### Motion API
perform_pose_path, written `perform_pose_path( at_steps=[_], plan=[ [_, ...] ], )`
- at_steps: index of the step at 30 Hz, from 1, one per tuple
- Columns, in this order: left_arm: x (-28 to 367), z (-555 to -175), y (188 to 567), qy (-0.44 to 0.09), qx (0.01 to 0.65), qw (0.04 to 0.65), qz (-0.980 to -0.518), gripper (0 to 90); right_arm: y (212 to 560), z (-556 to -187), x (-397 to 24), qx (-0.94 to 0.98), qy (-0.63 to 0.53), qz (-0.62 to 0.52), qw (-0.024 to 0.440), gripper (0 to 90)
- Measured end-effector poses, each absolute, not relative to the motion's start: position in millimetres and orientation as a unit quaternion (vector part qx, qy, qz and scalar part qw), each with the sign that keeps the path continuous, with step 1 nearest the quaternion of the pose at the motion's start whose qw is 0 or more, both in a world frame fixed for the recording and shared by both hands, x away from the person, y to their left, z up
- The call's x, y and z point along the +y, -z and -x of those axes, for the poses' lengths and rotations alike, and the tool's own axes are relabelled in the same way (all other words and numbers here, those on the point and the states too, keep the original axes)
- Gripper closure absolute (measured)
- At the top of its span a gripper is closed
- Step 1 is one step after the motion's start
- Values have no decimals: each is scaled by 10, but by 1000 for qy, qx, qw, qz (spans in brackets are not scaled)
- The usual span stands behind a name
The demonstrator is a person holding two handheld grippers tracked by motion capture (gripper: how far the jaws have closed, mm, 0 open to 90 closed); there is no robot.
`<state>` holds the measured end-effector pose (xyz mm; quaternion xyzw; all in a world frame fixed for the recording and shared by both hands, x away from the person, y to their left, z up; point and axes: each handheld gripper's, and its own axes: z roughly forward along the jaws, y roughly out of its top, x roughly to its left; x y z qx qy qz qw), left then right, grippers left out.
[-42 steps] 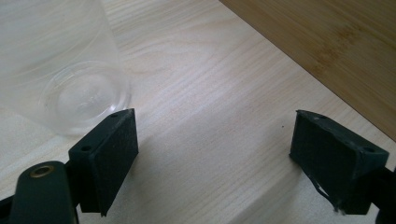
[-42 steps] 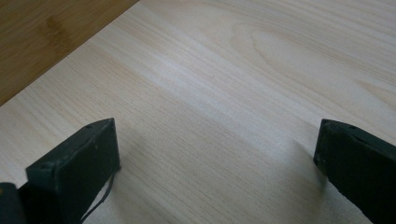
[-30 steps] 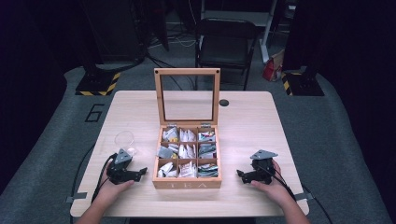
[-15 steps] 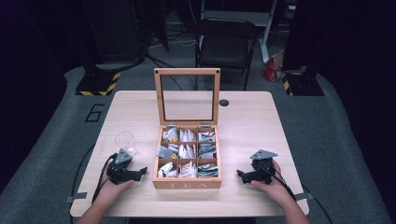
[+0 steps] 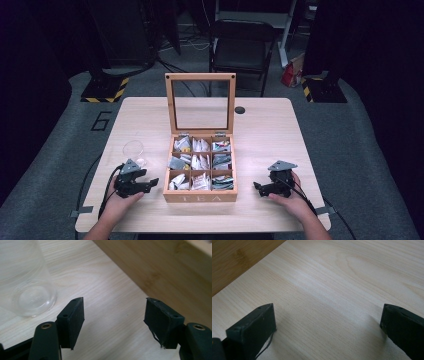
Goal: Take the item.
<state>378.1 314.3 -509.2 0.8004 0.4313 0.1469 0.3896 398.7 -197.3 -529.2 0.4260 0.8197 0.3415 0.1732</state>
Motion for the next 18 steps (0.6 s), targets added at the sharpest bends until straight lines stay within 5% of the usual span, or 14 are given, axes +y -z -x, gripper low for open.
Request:
perform_pose_path(
  at_steps=[18],
  plan=[
    [3073, -3728, 4847, -138, 435, 412, -789, 404, 5291, -3983, -1973, 819, -341, -427, 174, 0]
  ],
)
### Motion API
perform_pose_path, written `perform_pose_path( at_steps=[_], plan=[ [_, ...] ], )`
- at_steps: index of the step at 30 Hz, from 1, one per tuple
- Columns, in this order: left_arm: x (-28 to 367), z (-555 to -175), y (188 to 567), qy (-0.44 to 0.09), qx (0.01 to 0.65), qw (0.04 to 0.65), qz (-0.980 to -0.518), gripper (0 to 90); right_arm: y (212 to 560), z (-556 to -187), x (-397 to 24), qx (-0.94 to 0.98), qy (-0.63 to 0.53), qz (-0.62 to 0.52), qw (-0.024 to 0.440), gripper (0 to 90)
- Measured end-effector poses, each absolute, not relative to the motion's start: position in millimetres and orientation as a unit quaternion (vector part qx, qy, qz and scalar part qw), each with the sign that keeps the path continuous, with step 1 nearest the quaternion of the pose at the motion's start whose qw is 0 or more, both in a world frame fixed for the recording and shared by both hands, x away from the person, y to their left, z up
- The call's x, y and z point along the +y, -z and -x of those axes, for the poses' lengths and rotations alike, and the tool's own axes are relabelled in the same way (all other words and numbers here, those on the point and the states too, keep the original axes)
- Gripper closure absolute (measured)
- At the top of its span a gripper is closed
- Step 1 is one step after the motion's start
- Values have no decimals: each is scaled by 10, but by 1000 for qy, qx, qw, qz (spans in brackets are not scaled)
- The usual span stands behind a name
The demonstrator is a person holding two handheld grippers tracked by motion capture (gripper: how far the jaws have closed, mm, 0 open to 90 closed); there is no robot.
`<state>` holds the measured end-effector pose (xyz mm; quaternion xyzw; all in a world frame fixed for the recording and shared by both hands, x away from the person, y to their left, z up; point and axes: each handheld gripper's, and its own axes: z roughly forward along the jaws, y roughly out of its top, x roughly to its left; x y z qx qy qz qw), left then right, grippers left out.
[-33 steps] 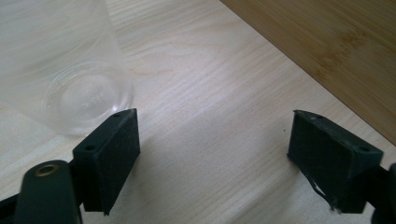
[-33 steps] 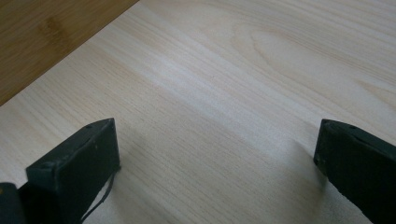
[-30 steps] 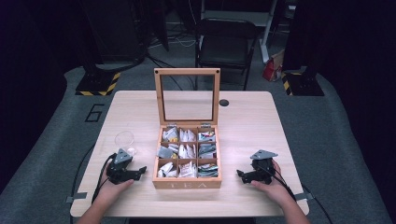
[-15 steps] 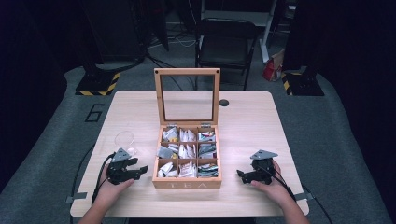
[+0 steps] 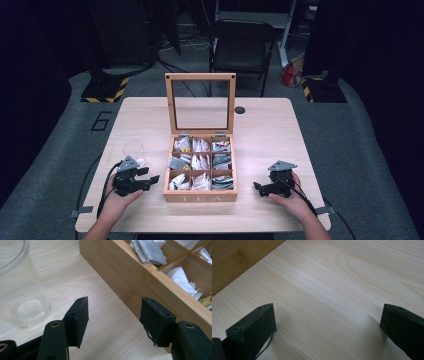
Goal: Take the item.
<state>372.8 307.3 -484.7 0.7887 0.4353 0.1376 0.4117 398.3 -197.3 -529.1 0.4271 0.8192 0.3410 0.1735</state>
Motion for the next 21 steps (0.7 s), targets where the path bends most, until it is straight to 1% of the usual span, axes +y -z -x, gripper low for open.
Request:
perform_pose_path(
  at_steps=[6, 14, 21],
  plan=[
    [3036, -3726, 4787, -134, 441, 416, -784, 422, 5291, -3983, -1972, 819, -341, -427, 174, 0],
    [2959, -3771, 4626, -143, 429, 432, -781, 442, 5291, -3983, -1972, 819, -341, -427, 174, 0],
    [2878, -3840, 4535, -151, 423, 432, -782, 478, 5292, -3983, -1973, 819, -341, -427, 174, 0]
  ],
)
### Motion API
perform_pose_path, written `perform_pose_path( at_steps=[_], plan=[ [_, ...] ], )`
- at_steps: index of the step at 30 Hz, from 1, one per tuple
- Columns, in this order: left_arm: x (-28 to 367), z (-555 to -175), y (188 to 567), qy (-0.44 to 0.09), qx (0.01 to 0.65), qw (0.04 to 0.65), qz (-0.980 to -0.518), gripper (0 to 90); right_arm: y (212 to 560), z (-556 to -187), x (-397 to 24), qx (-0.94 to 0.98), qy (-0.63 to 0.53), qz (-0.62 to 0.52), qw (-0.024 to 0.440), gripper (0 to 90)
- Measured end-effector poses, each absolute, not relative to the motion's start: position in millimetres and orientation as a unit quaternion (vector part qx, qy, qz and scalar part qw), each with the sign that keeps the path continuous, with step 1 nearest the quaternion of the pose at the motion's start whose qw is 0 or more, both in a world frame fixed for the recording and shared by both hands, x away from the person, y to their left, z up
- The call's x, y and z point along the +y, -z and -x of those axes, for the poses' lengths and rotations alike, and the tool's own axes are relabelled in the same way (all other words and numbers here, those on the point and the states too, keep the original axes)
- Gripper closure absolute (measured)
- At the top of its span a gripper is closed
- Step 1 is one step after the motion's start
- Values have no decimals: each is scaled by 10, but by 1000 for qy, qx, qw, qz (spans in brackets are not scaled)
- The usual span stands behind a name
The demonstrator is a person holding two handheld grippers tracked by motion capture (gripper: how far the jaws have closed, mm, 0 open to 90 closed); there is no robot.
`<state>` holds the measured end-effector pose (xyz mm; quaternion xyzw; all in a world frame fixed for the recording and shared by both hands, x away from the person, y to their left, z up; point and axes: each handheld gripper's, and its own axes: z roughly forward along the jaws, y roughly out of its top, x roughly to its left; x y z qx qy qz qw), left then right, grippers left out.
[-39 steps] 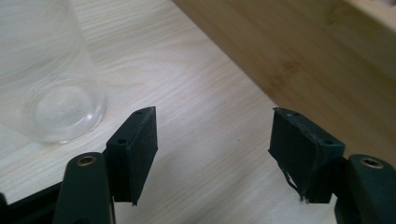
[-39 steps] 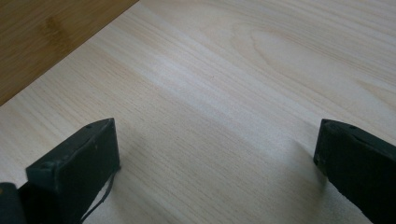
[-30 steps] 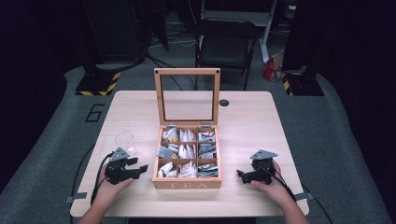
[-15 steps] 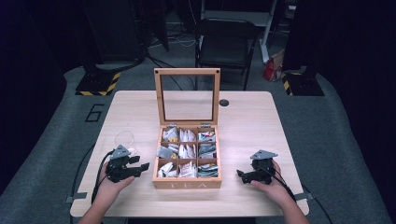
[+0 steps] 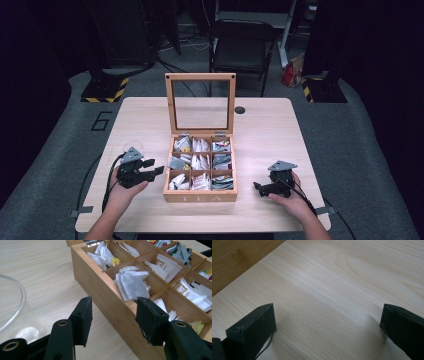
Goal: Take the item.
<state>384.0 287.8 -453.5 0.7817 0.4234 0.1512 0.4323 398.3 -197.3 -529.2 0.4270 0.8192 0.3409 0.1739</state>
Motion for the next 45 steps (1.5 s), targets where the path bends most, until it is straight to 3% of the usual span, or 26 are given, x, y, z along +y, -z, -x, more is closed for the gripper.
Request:
perform_pose_path(
  at_steps=[17, 29, 45],
  plan=[
    [2667, -3992, 4474, -150, 420, 427, -787, 510, 5291, -3983, -1972, 819, -341, -427, 174, 0],
    [2555, -4042, 4514, -127, 422, 431, -787, 581, 5292, -3982, -1972, 819, -341, -427, 174, 0],
    [2447, -4038, 4505, -135, 405, 434, -793, 807, 5292, -3982, -1972, 819, -341, -427, 174, 0]
  ],
)
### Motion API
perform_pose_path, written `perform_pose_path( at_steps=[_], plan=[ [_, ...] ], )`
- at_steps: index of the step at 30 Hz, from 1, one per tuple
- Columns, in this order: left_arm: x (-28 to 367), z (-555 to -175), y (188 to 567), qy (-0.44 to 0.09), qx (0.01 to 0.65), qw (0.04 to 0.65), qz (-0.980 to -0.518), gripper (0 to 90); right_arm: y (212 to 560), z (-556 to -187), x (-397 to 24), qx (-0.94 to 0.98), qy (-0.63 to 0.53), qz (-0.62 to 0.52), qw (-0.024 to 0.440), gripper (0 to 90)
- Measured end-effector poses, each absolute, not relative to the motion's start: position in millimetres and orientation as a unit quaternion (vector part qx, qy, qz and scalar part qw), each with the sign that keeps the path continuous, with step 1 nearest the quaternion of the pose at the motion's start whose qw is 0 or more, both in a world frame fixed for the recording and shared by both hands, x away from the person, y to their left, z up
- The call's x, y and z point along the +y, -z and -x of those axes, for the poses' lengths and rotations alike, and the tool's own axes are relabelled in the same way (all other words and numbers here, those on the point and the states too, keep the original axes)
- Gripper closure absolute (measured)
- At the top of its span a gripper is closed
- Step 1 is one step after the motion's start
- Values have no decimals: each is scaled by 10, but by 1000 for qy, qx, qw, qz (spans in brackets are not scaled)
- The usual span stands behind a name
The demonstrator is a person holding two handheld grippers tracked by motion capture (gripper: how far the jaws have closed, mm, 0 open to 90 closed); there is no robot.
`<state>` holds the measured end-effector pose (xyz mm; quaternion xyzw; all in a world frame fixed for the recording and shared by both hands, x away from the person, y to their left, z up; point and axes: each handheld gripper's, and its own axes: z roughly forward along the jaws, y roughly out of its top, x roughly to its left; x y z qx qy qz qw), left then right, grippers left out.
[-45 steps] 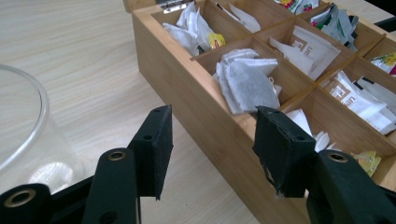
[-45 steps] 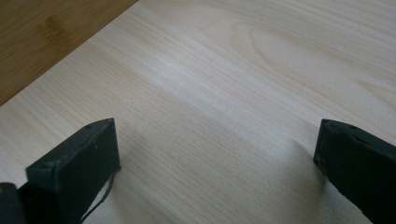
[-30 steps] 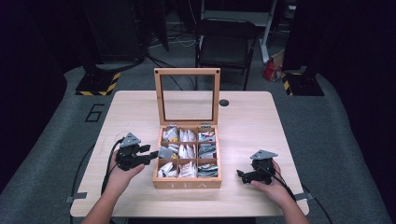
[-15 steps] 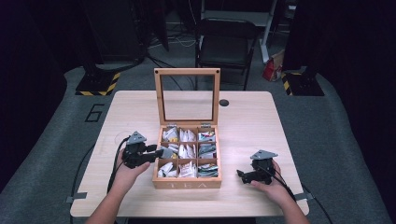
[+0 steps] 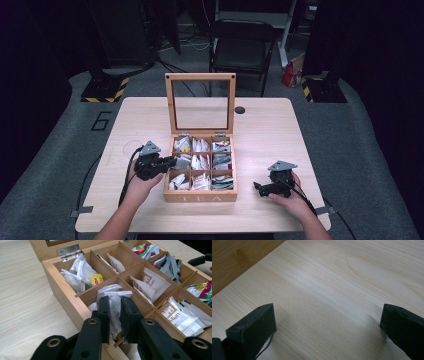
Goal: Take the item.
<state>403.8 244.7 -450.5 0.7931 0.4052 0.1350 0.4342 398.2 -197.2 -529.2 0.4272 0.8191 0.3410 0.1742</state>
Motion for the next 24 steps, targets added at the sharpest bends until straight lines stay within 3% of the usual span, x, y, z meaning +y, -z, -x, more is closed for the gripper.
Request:
perform_pose_path(
  at_steps=[7, 24],
  plan=[
    [2410, -4047, 4475, -143, 401, 441, -790, 893, 5291, -3981, -1972, 819, -341, -428, 174, 0],
    [2399, -4069, 4284, -154, 381, 446, -795, 900, 5292, -3980, -1972, 819, -341, -427, 177, 0]
  ],
)
